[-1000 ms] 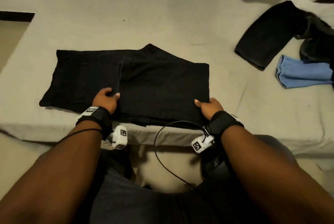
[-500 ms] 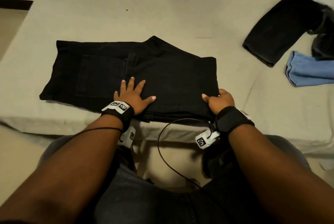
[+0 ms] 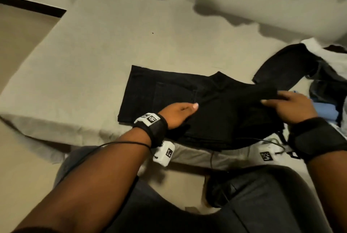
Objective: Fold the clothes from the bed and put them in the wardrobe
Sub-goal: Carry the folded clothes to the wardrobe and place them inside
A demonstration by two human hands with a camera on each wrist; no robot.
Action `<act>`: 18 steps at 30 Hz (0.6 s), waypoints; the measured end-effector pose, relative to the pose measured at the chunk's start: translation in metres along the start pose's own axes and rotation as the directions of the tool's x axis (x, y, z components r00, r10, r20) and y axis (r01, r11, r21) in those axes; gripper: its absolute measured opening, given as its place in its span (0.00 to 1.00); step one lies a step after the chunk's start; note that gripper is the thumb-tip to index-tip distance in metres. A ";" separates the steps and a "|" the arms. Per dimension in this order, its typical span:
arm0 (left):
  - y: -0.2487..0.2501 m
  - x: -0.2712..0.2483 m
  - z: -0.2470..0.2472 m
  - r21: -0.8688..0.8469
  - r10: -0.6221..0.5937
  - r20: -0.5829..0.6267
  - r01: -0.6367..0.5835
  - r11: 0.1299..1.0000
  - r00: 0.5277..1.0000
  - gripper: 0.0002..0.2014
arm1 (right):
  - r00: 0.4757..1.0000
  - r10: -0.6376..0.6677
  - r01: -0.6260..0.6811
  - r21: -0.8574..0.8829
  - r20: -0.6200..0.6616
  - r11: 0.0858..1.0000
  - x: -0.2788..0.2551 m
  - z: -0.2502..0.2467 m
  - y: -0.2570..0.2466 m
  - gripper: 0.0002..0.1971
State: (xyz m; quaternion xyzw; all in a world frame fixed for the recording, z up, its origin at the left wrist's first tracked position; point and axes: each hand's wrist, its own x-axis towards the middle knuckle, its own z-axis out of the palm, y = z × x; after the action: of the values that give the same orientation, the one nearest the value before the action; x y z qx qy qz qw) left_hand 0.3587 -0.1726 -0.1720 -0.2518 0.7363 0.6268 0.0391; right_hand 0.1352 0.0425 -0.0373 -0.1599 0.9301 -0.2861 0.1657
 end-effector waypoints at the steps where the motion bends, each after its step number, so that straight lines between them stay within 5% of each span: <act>1: 0.010 -0.004 -0.006 -0.122 -0.019 -0.029 0.015 0.992 0.999 0.24 | 0.997 -0.081 0.081 0.013 0.007 0.997 -0.008 0.018 -0.022 0.22; 6: 0.017 -0.011 -0.053 -0.526 -0.160 -0.083 0.093 0.846 0.984 0.39 | 0.871 -0.471 0.466 0.068 0.139 0.882 -0.056 0.154 -0.123 0.13; 9: -0.007 -0.009 -0.066 -0.620 -0.295 -0.120 0.161 0.768 0.948 0.41 | 0.766 -0.471 0.476 0.105 0.438 0.873 -0.089 0.203 -0.143 0.11; 12: -0.026 0.003 -0.059 -0.545 -0.401 -0.185 0.246 0.802 0.897 0.34 | 0.686 -0.457 0.458 0.153 0.566 0.876 -0.105 0.198 -0.112 0.11; 14: -0.034 0.014 -0.048 -0.468 -0.350 -0.180 0.234 0.852 0.919 0.37 | 0.718 -0.457 0.426 0.187 0.525 0.885 -0.101 0.182 -0.070 0.15; 18: -0.033 0.032 -0.017 -0.307 -0.204 -0.092 0.167 0.937 0.975 0.21 | 0.944 -0.251 0.195 0.251 0.214 0.948 -0.079 0.153 -0.005 0.05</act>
State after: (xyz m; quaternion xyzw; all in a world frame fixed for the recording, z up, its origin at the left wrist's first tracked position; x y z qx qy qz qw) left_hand 0.3492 -0.2013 -0.2101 -0.3611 0.6076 0.7073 0.0145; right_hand 0.2680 -0.0040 -0.1372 -0.2786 0.8398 -0.3854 0.2618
